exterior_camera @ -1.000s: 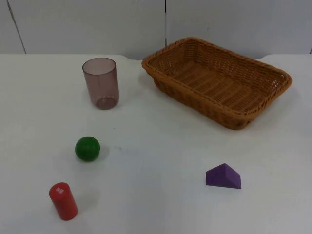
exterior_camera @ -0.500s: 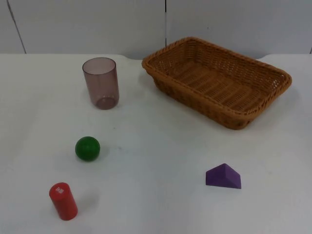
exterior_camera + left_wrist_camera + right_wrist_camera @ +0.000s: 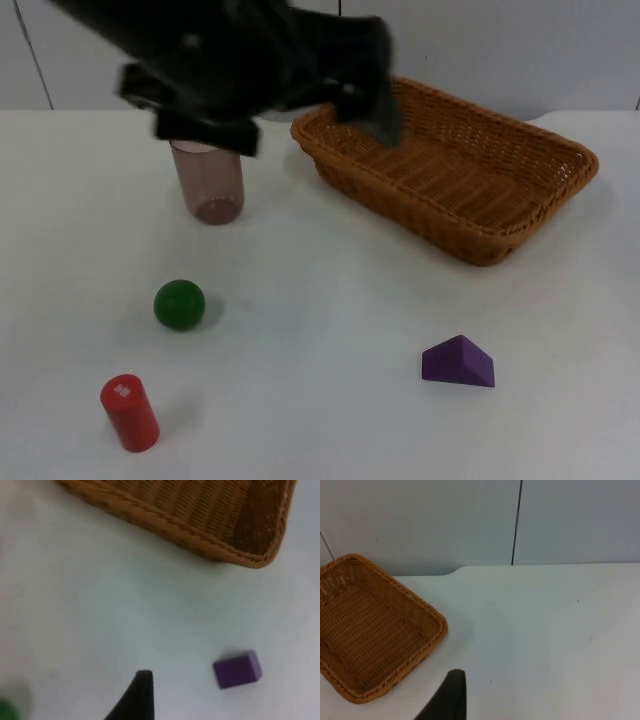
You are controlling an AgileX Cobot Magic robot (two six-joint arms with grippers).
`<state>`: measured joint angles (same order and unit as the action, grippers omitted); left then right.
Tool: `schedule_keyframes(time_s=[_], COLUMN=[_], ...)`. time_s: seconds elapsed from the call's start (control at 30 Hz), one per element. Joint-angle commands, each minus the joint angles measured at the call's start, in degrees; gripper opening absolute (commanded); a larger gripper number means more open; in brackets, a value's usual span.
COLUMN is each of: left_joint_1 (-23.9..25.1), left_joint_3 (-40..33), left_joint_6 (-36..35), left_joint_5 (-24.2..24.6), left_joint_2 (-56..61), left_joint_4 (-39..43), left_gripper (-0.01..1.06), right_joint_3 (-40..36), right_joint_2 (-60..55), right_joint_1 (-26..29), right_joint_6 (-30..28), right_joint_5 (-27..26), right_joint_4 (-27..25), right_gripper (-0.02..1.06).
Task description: Pick up the basket with the left hand and place the triangular block into the basket with the right hand.
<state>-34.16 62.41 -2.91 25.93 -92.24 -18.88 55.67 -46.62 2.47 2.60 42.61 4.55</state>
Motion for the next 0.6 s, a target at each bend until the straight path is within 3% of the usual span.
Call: schedule_keyframes(time_s=[0.0, 0.13, 0.23, 0.27, 0.37, 0.4, 0.53, 0.57], left_joint_1=[-1.1, -1.1, -1.1, -1.1, -1.1, -1.1, -1.1, -1.1], left_joint_3=[4.3, 11.9, 17.6, 17.6, 24.8, 24.8, 33.9, 33.9], left_joint_6=[-0.6, -2.2, -10.9, -10.9, -22.8, -22.8, -43.3, -43.3], left_joint_5=[-1.8, -2.7, -5.5, -5.5, -6.3, -6.3, -0.2, -0.2], left_joint_2=[-5.3, -13.2, -19.6, -19.6, -26.5, -26.5, -34.7, -34.7], left_joint_4=[-2.3, -7.4, -7.3, -7.3, -4.6, -4.6, 10.0, 10.0], left_gripper=[1.05, 1.05, 1.05, 1.05, 1.05, 1.05, 1.05, 1.05], right_joint_3=[0.4, 0.4, 0.4, 0.4, 0.4, 0.4, 0.4, 0.4], right_joint_2=[0.2, 0.2, 0.2, 0.2, 0.2, 0.2, 0.2, 0.2], right_joint_1=[0.1, 0.1, 0.1, 0.1, 0.1, 0.1, 0.1, 0.1], right_joint_6=[-0.5, -0.5, -0.5, -0.5, -0.5, -0.5, -0.6, -0.6], right_joint_5=[-0.3, 0.6, 1.7, 1.7, 2.1, 2.1, 2.1, 2.1], right_joint_4=[-0.2, -0.2, -0.2, -0.2, -0.2, -0.2, -0.2, -0.2], right_gripper=[1.05, 1.05, 1.05, 1.05, 1.05, 1.05, 1.05, 1.05])
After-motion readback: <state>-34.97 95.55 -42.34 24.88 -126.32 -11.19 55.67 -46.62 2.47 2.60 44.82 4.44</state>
